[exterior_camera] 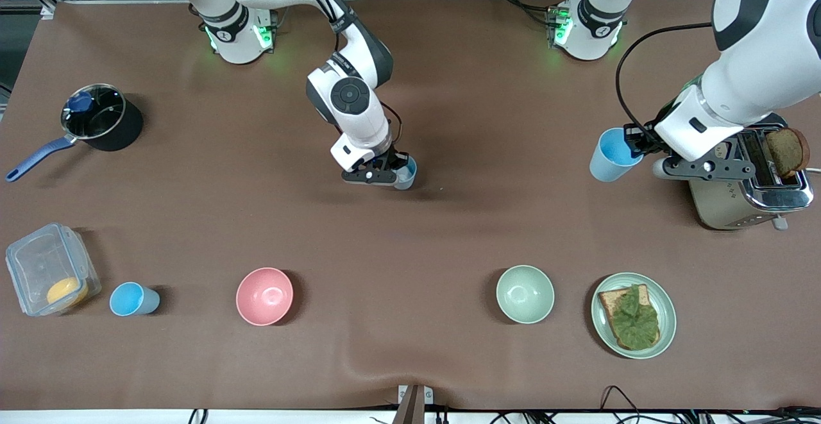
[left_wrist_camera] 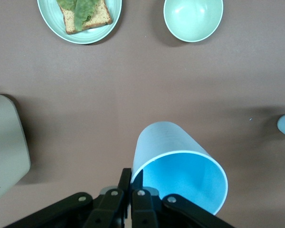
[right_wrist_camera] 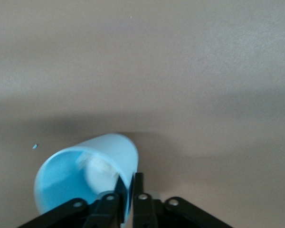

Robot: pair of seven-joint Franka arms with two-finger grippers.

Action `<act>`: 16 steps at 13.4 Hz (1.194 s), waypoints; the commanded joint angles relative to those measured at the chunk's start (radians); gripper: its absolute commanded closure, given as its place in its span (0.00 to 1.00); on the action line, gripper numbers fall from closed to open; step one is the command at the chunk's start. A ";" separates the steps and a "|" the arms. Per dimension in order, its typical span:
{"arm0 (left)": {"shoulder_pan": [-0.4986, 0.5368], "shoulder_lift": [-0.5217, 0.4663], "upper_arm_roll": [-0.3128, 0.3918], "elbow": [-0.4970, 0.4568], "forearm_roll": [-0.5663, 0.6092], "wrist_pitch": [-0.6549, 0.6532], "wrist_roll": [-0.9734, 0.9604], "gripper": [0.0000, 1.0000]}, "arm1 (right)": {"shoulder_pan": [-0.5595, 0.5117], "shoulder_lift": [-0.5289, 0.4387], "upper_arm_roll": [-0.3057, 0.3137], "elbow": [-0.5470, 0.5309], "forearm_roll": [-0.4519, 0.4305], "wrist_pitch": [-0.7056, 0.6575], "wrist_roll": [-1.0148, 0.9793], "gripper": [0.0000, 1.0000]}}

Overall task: Stack blue cups with both arms
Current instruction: 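Place the cup mid-table with the right gripper while the left gripper follows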

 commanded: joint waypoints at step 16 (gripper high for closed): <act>-0.349 0.146 -0.034 0.011 -0.070 0.187 -0.412 1.00 | -0.525 -0.285 -0.012 0.396 0.018 -0.924 -0.595 0.00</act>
